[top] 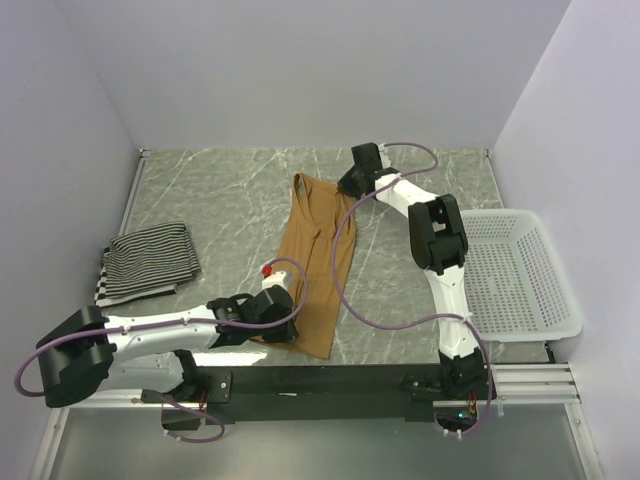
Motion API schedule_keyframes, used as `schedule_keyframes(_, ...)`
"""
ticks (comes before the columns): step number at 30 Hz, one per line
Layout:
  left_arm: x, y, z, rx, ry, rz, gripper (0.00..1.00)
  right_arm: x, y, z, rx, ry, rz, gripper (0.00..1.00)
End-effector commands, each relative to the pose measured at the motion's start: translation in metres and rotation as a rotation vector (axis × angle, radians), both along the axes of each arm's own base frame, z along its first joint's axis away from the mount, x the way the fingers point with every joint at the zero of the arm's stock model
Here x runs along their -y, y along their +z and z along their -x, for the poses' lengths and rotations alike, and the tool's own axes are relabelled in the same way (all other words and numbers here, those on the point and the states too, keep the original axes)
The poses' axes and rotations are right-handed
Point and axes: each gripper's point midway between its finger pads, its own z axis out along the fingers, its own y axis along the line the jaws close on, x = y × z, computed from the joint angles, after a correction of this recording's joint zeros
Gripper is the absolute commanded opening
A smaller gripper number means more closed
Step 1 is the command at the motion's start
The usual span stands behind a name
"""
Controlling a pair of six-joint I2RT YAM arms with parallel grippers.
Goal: Fold and stack the tank tops
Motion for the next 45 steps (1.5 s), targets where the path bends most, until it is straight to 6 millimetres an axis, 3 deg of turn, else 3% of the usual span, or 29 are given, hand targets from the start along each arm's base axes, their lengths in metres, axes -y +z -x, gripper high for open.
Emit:
schedule_keyframes(1, 0.002, 0.008, 0.0, 0.012, 0.024, 0.028, 0.01, -0.01, 0.01, -0.011, 0.063, -0.005, -0.033, 0.0)
schedule_keyframes(7, 0.0, 0.007, 0.003, 0.007, 0.031, 0.026, 0.01, -0.016, 0.023, -0.014, 0.105, 0.008, -0.073, 0.0)
schedule_keyframes(20, -0.007, -0.003, 0.014, -0.03, 0.04, 0.023, 0.01, -0.024, 0.002, -0.021, 0.083, 0.03, -0.088, 0.0)
schedule_keyframes(25, -0.004, -0.002, 0.014, -0.032, 0.04, 0.026, 0.01, -0.035, 0.01, -0.025, 0.089, 0.086, -0.126, 0.0)
schedule_keyframes(27, -0.003, 0.001, 0.012, -0.028, 0.038, 0.029, 0.0, -0.042, 0.023, -0.028, 0.099, 0.119, -0.152, 0.07)
schedule_keyframes(29, -0.002, 0.004, 0.012, -0.023, 0.032, 0.022, 0.01, -0.045, 0.027, -0.03, 0.097, 0.147, -0.165, 0.21)
schedule_keyframes(31, 0.001, 0.015, 0.006, 0.005, 0.033, 0.022, 0.01, -0.051, 0.039, -0.03, 0.107, 0.184, -0.18, 0.36)
schedule_keyframes(36, 0.012, 0.046, -0.011, 0.072, 0.022, 0.05, 0.1, -0.055, 0.062, -0.028, 0.148, 0.24, -0.199, 0.52)
schedule_keyframes(41, 0.019, 0.079, -0.039, 0.13, 0.022, 0.093, 0.16, -0.049, 0.092, -0.024, 0.191, 0.263, -0.187, 0.54)
schedule_keyframes(42, 0.018, 0.091, -0.054, 0.161, 0.04, 0.098, 0.16, -0.044, 0.101, -0.021, 0.194, 0.259, -0.174, 0.54)
schedule_keyframes(45, 0.0, 0.103, -0.081, 0.2, 0.117, 0.053, 0.18, -0.029, 0.116, -0.006, 0.192, 0.251, -0.136, 0.54)
